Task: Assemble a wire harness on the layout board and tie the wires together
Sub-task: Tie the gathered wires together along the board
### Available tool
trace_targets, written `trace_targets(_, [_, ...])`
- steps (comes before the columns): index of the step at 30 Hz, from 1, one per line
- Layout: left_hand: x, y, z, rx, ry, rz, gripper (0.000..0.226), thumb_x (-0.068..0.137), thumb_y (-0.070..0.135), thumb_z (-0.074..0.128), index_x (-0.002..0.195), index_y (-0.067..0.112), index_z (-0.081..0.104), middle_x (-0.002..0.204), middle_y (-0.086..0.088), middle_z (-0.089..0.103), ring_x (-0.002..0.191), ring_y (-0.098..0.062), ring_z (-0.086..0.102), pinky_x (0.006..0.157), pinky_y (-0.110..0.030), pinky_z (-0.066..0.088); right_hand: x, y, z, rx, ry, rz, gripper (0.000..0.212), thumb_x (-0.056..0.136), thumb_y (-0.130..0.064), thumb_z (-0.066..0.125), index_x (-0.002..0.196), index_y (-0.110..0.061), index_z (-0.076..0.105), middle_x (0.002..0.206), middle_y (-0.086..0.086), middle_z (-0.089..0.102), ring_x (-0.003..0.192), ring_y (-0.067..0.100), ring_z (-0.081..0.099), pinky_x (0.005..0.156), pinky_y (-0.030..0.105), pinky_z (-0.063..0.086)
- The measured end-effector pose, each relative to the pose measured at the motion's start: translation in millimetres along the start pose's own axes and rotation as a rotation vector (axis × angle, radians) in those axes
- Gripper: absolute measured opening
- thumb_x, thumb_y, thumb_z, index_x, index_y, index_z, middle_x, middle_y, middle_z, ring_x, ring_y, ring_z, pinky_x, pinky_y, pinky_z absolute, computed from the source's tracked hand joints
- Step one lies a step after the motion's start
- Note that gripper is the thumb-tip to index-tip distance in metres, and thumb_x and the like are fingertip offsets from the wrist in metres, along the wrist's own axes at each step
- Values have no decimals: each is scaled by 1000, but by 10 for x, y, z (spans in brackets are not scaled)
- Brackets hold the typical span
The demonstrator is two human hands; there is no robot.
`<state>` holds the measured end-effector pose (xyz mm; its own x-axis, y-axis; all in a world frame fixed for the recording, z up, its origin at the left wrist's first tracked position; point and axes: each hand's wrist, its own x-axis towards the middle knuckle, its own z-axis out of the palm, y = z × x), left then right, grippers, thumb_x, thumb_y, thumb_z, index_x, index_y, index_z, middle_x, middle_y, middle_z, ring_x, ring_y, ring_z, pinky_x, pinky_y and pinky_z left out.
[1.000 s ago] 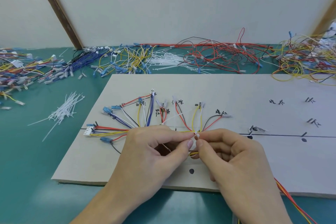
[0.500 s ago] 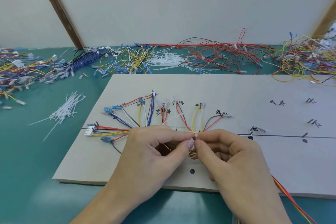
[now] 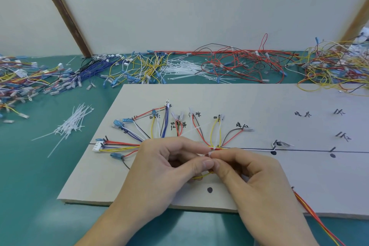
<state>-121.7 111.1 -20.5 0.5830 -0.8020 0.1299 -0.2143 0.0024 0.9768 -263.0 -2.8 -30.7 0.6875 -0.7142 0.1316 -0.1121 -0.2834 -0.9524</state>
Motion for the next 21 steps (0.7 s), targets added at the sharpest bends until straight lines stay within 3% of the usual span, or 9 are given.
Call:
trace_targets(2, [4,4,7,-10,-13,-6,18,75,33,87,93,33,81,75,0,79,69,-14,75,66,-20,58,7,-12,-24,18,-9,-5,22,85,-25,77,88,-47,79,77,-8,74,66,14,63,67,30,53])
trace_targets(5, [3,0,6,-11,-28,-7,24,74,42,85,96,33,80,74,0,79,69,-14,75,67,-23,59,31,-75,-83,119,-99,74,16,86,-27,75,86,-42,81,71,8,72,59,23,57,58,32,47])
trace_targets(7, [1,-5,0,3,-32,2,26,75,44,84,98,33,78,74,1,79,70,-14,75,66,-26,60,50,-113,-123,211,-121,135,13,87,-28,72,84,-35,82,56,1,63,46,7,48,46,15,37])
trace_targets(9, [-2,-11,2,29,-38,10,28,75,46,84,100,34,78,75,2,79,70,-14,74,68,-32,60,69,-137,-140,256,-122,182,12,87,-29,71,82,-28,82,52,-7,59,40,1,43,42,9,32])
trace_targets(13, [-1,-12,8,49,-48,28,26,77,41,85,100,33,77,74,1,78,68,-13,73,65,-20,55,98,-158,-121,263,-117,231,13,87,-25,74,75,-23,79,51,-8,57,37,1,40,40,9,30])
trace_targets(21, [-14,-13,13,67,-53,50,23,76,38,85,94,29,75,72,2,77,65,-15,73,61,-18,53,159,-268,-183,191,-234,334,17,90,-32,69,78,-20,72,59,7,58,39,12,34,37,16,27])
